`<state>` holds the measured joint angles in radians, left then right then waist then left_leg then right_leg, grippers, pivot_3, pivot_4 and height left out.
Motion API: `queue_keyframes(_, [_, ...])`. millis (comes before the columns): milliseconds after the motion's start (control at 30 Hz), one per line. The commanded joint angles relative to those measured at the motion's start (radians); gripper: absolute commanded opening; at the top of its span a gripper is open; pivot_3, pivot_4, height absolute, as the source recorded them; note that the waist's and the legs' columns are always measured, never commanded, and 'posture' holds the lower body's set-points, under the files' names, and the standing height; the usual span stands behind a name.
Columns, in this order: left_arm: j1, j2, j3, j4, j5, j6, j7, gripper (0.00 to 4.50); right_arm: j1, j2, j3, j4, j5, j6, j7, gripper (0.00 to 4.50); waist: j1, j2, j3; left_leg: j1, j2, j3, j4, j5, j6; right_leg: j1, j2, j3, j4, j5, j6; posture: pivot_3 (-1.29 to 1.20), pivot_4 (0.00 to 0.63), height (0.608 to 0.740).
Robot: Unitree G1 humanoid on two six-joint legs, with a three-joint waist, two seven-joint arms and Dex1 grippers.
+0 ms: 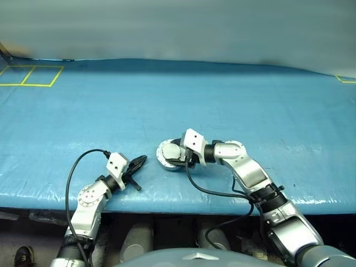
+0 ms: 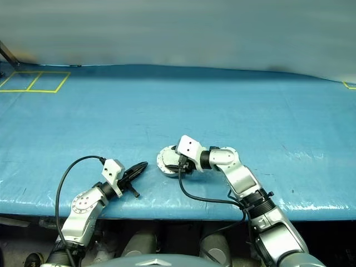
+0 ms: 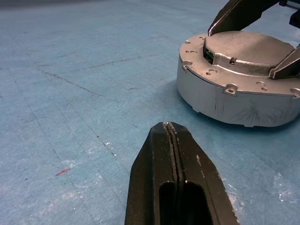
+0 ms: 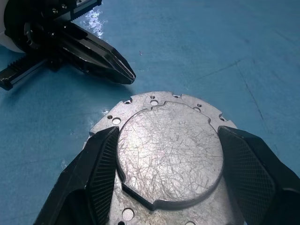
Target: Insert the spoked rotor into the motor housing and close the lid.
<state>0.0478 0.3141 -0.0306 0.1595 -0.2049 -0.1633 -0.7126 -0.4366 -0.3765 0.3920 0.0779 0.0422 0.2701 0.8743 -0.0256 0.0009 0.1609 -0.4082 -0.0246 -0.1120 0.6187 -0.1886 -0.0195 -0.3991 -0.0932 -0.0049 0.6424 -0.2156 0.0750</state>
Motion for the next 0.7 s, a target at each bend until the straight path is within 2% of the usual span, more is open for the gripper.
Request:
queue_keyframes(33, [-0.006, -0.027, 0.010, -0.030, -0.027, 0.021, 0.029, 0.00, 0.014, -0.020, 0.007, 0.059, -0.052, 0.017, -0.027, 3.00, 0.000, 0.000, 0.000, 0.000, 0.000, 0.000, 0.000, 0.000, 0.000, 0.000, 0.000, 0.000, 0.000, 0.000, 0.000, 0.00, 0.150, 0.740])
queue_keyframes(133, [-0.029, -0.062, 0.042, -0.053, -0.118, 0.070, 0.017, 0.00, 0.024, -0.022, 0.012, 0.058, -0.053, 0.013, -0.025, 3.00, 0.001, 0.000, 0.000, 0.000, 0.000, 0.000, 0.000, 0.000, 0.000, 0.000, 0.000, 0.000, 0.000, 0.000, 0.000, 0.00, 0.150, 0.740])
queue_keyframes(233, [-0.055, -0.075, 0.051, -0.054, -0.149, 0.089, 0.013, 0.00, 0.032, -0.020, 0.014, 0.052, -0.052, 0.014, -0.028, 3.00, 0.001, -0.001, 0.000, -0.001, 0.000, -0.001, 0.001, 0.000, 0.000, 0.000, 0.000, 0.000, 0.000, 0.000, 0.000, 0.00, 0.150, 0.740])
queue_keyframes(700, [-0.161, -0.058, -0.044, 0.007, -0.115, 0.149, -0.112, 0.00, 0.055, -0.015, 0.012, 0.010, -0.049, 0.030, -0.058, 3.00, 0.001, -0.001, 0.000, -0.001, 0.000, 0.000, 0.001, 0.000, 0.000, 0.000, 0.000, -0.001, -0.001, 0.000, 0.000, 0.00, 0.150, 0.740])
